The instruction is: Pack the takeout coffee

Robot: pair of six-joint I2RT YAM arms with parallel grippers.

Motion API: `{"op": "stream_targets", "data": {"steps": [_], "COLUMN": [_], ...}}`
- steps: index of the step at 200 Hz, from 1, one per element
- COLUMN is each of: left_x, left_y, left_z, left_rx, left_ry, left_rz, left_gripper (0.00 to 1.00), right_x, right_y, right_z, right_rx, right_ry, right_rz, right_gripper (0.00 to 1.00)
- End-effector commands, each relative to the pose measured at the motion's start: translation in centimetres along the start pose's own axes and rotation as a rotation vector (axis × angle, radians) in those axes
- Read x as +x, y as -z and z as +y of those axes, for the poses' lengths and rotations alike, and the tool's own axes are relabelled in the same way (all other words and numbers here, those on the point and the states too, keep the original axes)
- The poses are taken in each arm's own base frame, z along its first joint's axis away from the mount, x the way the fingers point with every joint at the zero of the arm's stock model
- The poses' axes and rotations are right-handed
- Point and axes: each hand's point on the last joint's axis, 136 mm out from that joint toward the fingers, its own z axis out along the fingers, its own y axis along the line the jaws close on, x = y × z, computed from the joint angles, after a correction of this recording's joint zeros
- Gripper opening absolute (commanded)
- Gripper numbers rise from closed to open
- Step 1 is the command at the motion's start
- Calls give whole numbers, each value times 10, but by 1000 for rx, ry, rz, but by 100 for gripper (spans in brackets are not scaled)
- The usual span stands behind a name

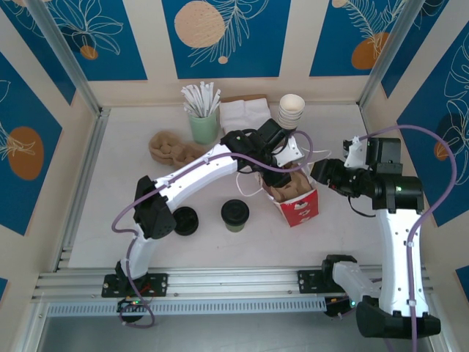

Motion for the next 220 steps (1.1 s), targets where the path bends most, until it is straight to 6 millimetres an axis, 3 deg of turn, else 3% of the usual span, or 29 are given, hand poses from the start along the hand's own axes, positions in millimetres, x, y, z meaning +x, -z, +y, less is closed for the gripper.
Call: {"op": "stream_targets", "data": {"steps": [1,49,121,133,154,174,220], "left_x": [-12,-15,-12,-12,-10,-9,-4], "left_y": [-1,-4,-8,-8,-10,-12,-20], "left_z": [-9,-7,-1,-2,-1,-1,-1], "left_rx": [41,53,58,61,61,65,71], "left_ry": [-28,-22,-11,-12,-16,-18,-39], "left_rz": [-40,-52,-47,-46,-41,-38,-23], "left_gripper": [37,37,37,37,37,37,37], "right_x": [-18,-20,-15,-16,-17,-20,-17], "right_y": [-16,-35,-47,-50,-51,-50,-48], "right_z": [-5,-4,-24,-27,-28,-27,-32], "right_rx": [6,-4,98,112,125,124,152], "right_ry": [36,73,100,103,95,69,-46], "right_rz": [-25,12,37,34,34,19,10], "right_gripper": [52,54,52,48,32,22,14]}}
